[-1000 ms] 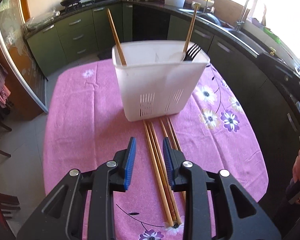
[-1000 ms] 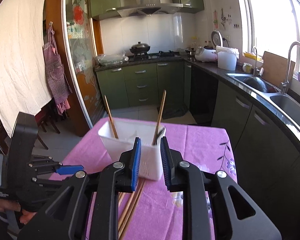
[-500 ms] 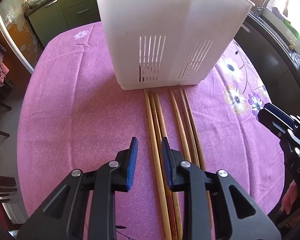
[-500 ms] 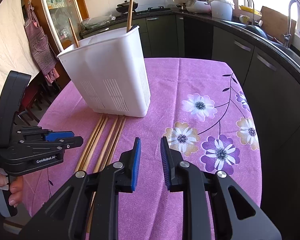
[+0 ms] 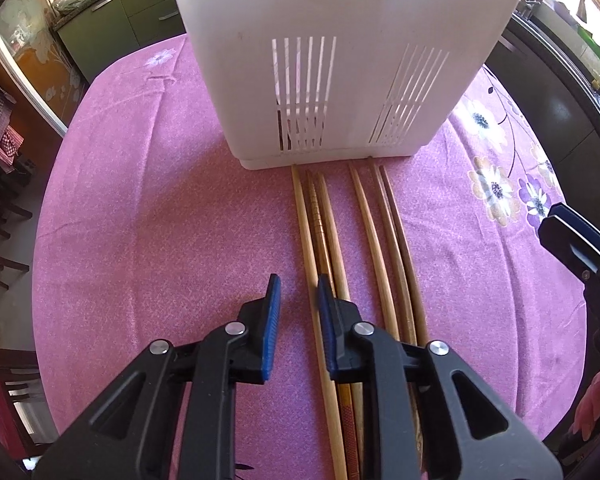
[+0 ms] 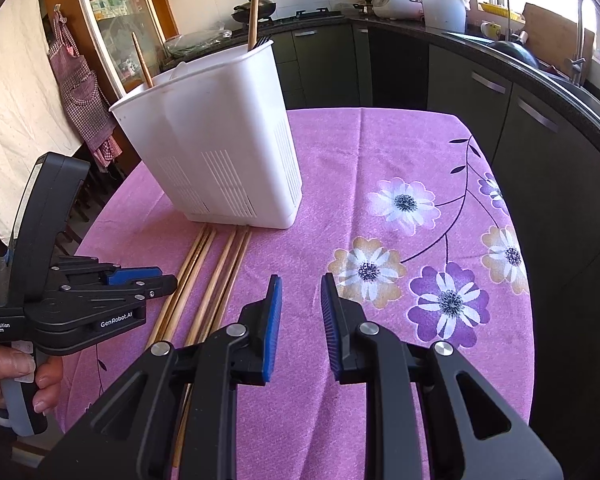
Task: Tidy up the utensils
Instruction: 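Lower the left gripper onto another wooden chopstick and close it, then lift the chopstick with left while right lowers onto another chopstick and closes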
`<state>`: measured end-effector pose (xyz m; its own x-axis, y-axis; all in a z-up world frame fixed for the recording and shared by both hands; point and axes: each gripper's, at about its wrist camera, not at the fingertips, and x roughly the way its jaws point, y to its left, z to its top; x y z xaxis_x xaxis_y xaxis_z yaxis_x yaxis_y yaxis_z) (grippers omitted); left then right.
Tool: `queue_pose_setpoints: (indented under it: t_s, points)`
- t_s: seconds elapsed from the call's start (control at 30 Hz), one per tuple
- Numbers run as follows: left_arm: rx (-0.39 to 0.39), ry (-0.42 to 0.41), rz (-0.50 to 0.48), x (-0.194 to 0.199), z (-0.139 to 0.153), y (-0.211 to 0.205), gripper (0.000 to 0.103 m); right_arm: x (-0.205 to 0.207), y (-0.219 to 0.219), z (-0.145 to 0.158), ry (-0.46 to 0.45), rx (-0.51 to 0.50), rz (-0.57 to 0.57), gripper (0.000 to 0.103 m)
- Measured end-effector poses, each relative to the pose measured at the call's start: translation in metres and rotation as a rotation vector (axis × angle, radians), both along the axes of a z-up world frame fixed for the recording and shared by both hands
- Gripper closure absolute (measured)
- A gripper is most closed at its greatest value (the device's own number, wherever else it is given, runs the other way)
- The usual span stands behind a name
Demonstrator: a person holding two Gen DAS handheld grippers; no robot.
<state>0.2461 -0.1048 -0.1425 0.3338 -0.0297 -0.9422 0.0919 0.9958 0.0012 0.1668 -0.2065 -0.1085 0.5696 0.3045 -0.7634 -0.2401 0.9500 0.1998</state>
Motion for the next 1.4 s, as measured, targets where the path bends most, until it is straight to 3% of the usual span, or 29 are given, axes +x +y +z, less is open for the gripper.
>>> queue_pose_setpoints:
  t_s: [0.2, 0.33, 0.53, 0.9, 1.03, 1.4]
  points:
    - [0.004, 0.016, -0.004, 0.005, -0.006, -0.004, 0.085, -0.001, 0.003, 0.001, 0.001, -0.003, 0.008, 0.082]
    - [0.004, 0.018, -0.004, 0.007, -0.007, -0.002, 0.095, -0.001, 0.002, 0.001, 0.001, -0.005, 0.006, 0.082]
    - [-0.016, 0.007, 0.001, 0.006, -0.004, 0.010, 0.096, -0.002, 0.002, 0.001, 0.005, -0.009, 0.007, 0.082]
    - [-0.025, -0.209, -0.003, -0.037, 0.059, 0.032, 0.097, 0.000, 0.011, 0.001, 0.018, -0.024, 0.016, 0.079]
    - [-0.055, -0.253, -0.012, -0.055, 0.078, 0.040, 0.097, 0.001, 0.021, -0.002, 0.031, -0.030, 0.035, 0.079]
    - [-0.091, -0.392, -0.039, -0.108, 0.118, 0.054, 0.097, 0.028, 0.056, -0.025, 0.154, -0.035, 0.090, 0.079]
